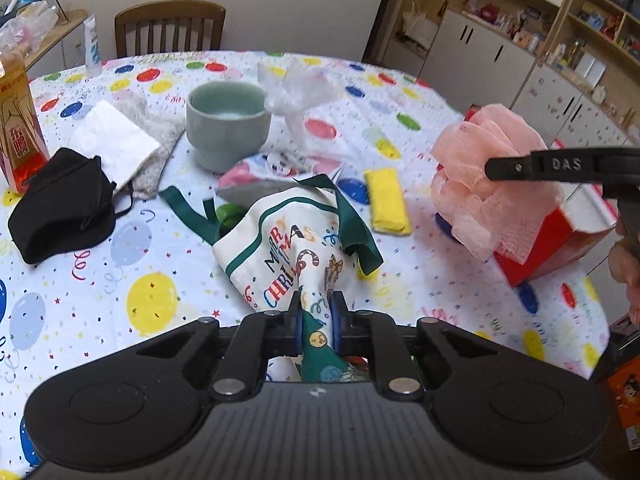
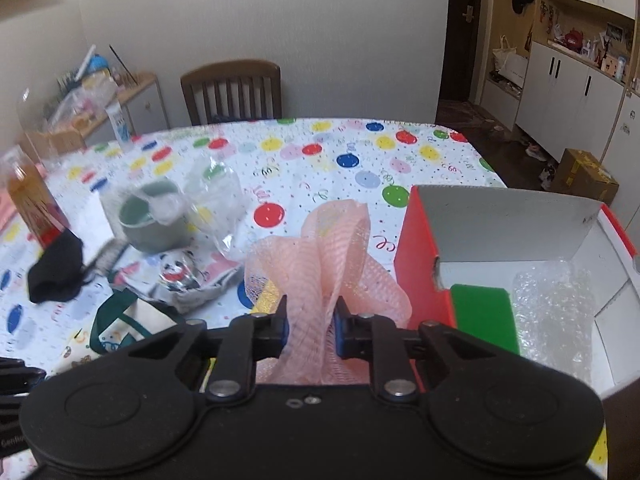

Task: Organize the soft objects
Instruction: 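Lift and carry the tote bag and pink puff into the shoebox with both tools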

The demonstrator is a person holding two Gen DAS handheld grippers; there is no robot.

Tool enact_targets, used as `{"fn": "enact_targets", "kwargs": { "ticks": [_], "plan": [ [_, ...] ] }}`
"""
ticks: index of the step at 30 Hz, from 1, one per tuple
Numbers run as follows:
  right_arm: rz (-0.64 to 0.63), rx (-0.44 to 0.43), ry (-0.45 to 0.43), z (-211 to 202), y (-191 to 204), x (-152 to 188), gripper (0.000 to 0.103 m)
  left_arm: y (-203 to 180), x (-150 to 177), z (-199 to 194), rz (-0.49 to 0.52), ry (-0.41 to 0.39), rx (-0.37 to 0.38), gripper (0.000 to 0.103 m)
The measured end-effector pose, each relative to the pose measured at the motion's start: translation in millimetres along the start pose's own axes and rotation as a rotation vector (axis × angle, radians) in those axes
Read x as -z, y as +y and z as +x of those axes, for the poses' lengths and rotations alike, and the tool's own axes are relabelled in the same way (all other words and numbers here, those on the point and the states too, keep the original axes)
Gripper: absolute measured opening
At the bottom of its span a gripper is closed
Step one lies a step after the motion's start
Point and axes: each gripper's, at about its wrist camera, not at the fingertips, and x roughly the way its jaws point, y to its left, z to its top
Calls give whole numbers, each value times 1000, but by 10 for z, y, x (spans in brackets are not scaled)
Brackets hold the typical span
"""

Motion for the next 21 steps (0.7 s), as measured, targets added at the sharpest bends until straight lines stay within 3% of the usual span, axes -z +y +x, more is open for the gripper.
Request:
{"fn": "enact_targets", "kwargs": {
  "ticks": [11, 21],
  "plan": [
    [55, -27, -73, -552, -255, -76, 17, -96, -268, -451, -19, -83, 96, 12],
    [84, 30, -150, -912, -636, -213, 17, -421, -769, -776, 32, -164, 210, 12]
  ]
}}
